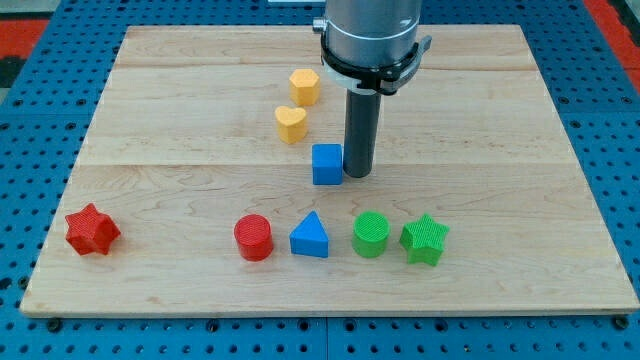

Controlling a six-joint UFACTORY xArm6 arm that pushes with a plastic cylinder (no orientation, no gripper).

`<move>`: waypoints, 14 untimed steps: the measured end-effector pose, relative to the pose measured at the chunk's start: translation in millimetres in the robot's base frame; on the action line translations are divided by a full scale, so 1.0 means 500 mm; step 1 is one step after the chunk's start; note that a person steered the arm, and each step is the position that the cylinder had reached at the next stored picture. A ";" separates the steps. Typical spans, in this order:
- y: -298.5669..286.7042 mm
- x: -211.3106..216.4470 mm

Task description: Push the blue triangle close to the blue cube

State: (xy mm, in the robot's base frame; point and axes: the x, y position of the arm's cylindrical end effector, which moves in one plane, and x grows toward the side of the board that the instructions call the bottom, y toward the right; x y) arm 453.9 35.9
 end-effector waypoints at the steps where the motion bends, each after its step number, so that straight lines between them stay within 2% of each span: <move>1: -0.038 -0.003; 2: -0.055 -0.006; 3: 0.130 0.021; 4: 0.381 0.119; 5: 0.525 0.271; 6: 0.493 0.328; 7: 0.359 0.328; 8: 0.166 0.328; 9: 0.038 0.297; 11: -0.087 0.201; 14: -0.212 0.205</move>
State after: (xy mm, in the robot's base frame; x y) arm 556.6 -70.2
